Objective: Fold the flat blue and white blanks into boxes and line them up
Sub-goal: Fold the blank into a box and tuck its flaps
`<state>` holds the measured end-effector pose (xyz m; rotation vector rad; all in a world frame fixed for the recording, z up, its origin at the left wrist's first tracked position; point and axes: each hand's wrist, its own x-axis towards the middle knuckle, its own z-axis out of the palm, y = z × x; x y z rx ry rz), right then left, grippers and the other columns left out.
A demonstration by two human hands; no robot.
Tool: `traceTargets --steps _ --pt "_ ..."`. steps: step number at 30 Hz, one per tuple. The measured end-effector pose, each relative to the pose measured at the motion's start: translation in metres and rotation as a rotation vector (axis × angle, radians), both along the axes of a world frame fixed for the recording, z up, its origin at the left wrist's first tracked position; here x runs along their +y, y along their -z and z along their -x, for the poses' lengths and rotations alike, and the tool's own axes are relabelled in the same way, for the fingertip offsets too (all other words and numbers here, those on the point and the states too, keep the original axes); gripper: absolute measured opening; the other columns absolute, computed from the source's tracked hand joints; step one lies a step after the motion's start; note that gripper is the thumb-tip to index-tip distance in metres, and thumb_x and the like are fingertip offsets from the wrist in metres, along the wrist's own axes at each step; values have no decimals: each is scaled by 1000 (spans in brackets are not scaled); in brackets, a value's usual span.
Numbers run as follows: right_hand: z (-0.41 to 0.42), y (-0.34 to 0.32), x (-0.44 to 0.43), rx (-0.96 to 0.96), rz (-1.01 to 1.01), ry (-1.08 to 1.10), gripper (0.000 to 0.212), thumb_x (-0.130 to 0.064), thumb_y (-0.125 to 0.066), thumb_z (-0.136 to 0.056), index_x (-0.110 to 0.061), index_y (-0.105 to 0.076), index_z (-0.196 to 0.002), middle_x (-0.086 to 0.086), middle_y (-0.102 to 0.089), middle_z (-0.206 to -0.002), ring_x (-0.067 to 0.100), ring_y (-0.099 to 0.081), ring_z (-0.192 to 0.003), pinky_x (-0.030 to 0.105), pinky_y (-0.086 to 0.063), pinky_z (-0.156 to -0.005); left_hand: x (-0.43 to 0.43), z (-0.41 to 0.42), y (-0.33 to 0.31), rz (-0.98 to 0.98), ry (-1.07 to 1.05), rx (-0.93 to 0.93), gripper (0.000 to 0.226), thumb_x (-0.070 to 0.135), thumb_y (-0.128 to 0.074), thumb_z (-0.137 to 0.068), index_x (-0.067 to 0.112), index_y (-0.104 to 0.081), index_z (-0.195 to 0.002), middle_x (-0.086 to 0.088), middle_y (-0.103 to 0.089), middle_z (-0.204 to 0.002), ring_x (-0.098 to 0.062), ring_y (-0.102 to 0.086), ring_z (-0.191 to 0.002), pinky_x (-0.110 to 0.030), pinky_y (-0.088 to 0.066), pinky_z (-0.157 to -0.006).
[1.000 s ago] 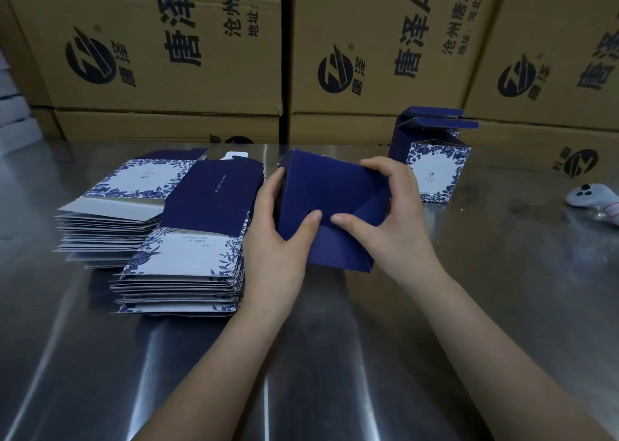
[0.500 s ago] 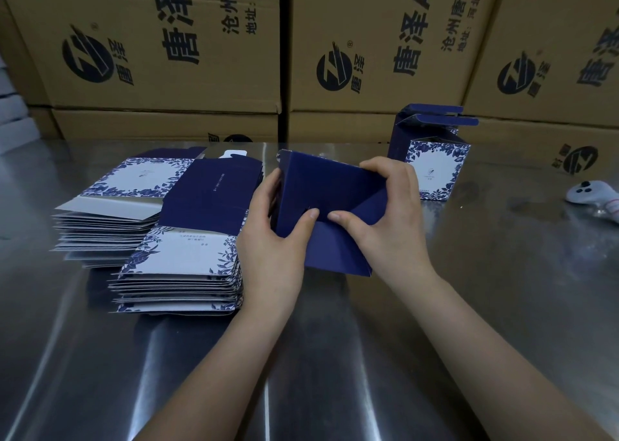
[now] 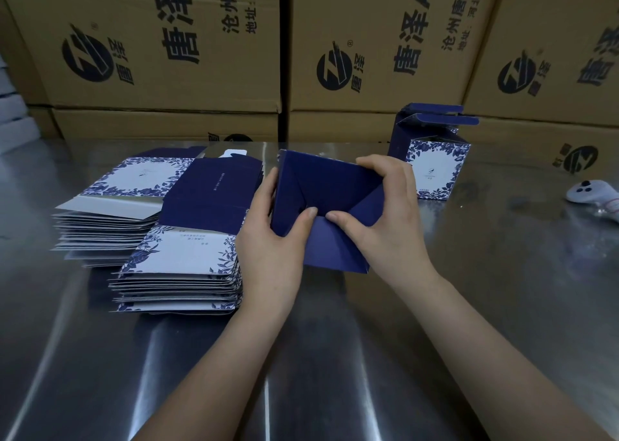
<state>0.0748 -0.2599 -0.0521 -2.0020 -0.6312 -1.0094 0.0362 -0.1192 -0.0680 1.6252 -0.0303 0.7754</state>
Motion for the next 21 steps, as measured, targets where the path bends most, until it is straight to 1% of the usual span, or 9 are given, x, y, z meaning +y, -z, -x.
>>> traceTargets --steps 4,8,11,14,16,17,19,21 --pt "1 -2 -2 15 -14 -20 60 -12 -80 -73 -12 -50 -124 5 -47 -123 13 -42 -118 14 -31 -102 1 -1 0 -57 47 19 66 21 -71 -89 28 -43 -148 14 -53 -144 -1 -48 -131 -34 -43 -110" --pt "2 -3 -5 78 12 -53 62 -16 -77 -77 -18 -48 -132 6 -45 -128 13 -41 -122 21 -33 -106 3 0 0 -85 72 10 69 24 -70 -90 31 -38 -151 15 -50 -147 0 -47 -132 -36 -43 -111" --pt "3 -4 -7 108 14 -86 59 -19 -74 -81 -22 -48 -134 4 -43 -129 9 -39 -123 26 -35 -107 4 -1 1 -78 96 -2 71 26 -71 -90 36 -36 -151 22 -51 -142 8 -49 -126 -30 -46 -107" --pt "3 -7 -9 126 2 -106 56 -23 -71 -83 -23 -49 -134 2 -41 -131 9 -39 -125 28 -36 -108 4 -2 3 -95 121 -9 71 31 -71 -91 38 -34 -151 36 -52 -130 17 -50 -118 -12 -46 -97" --pt "5 -8 -9 139 -14 -119 54 -26 -69 -83 -24 -50 -133 2 -40 -132 11 -38 -128 32 -37 -109 4 -2 5 -97 139 -14 71 33 -70 -91 39 -34 -151 39 -51 -127 18 -50 -116 -6 -44 -92" --pt "6 -9 -9 151 -29 -129 52 -28 -68 -83 -26 -50 -132 2 -38 -134 12 -36 -130 33 -37 -109 4 -3 5 -96 147 -18 72 34 -70 -90 39 -33 -152 37 -51 -129 17 -50 -118 -7 -44 -92" --pt "8 -11 -8 200 -81 -158 48 -32 -67 -82 -37 -51 -127 0 -33 -137 11 -31 -133 31 -37 -109 5 -3 6 -98 162 -29 73 36 -69 -90 40 -31 -152 32 -50 -137 14 -49 -121 -12 -45 -97" --pt "11 -14 -7 258 -136 -173 43 -38 -66 -80 -48 -53 -120 -3 -30 -136 9 -27 -134 28 -36 -110 6 -3 7 -118 173 -37 74 37 -67 -90 43 -28 -152 27 -45 -145 11 -44 -129 -23 -45 -106"
